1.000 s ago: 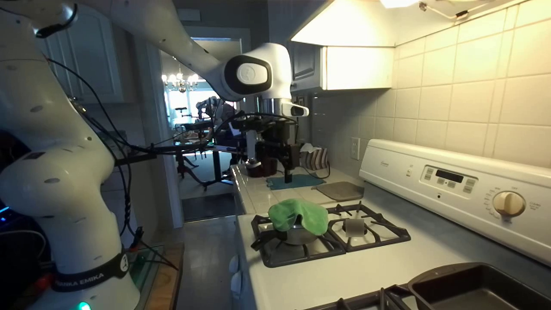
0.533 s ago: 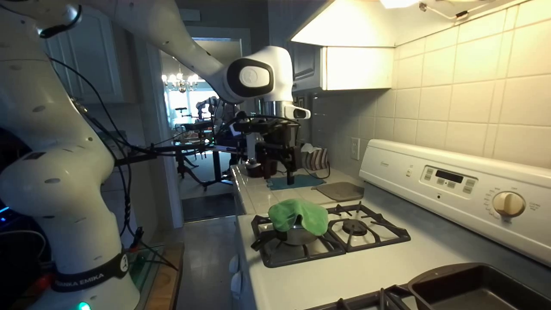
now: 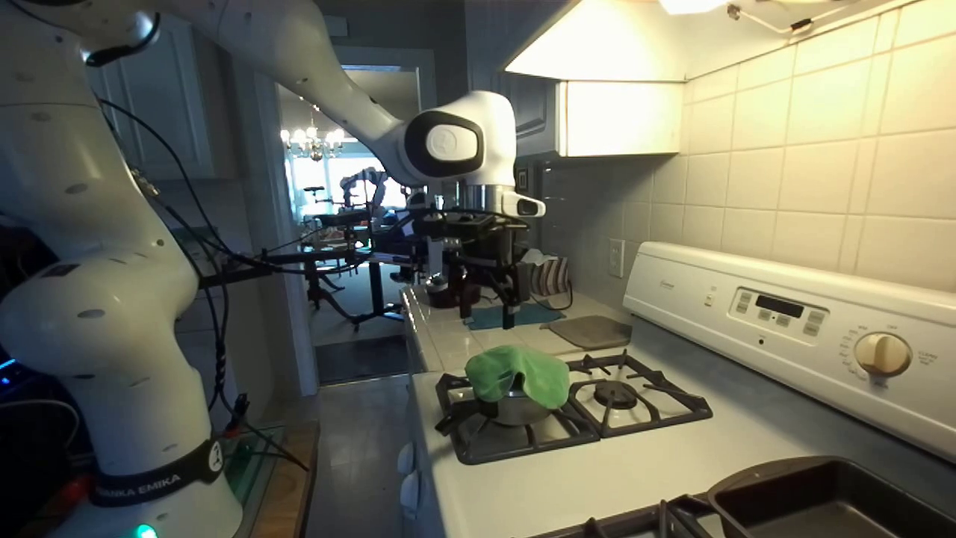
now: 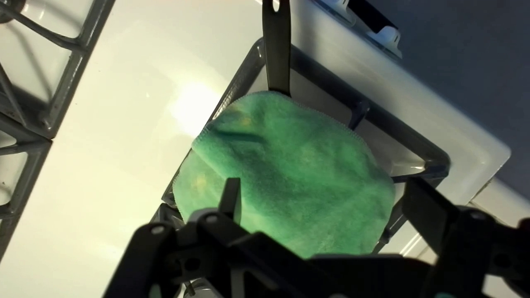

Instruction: Remove the lid and green towel from the top of the saucepan on the stove.

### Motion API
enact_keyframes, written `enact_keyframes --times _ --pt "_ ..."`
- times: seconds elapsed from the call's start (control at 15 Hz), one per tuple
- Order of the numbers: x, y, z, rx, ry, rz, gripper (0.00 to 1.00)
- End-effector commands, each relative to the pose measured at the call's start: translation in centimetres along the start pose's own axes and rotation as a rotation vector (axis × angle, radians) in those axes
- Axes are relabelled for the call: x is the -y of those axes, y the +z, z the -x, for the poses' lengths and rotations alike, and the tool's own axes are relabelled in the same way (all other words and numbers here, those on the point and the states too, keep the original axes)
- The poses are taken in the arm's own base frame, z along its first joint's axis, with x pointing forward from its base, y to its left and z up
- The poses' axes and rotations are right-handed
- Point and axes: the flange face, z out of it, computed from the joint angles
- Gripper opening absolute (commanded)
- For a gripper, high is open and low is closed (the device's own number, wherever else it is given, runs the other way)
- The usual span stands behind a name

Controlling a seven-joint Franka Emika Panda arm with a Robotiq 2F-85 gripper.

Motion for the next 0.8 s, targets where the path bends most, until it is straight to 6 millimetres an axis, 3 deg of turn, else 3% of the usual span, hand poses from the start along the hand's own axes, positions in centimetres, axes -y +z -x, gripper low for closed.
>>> enact_keyframes --times 0.0,0.73 --pt "-0.26 -0.53 0.04 -0.019 -0.033 0.011 1.0" --pt "0.42 -1.33 0.13 -0.032 -0.143 0.02 1.0"
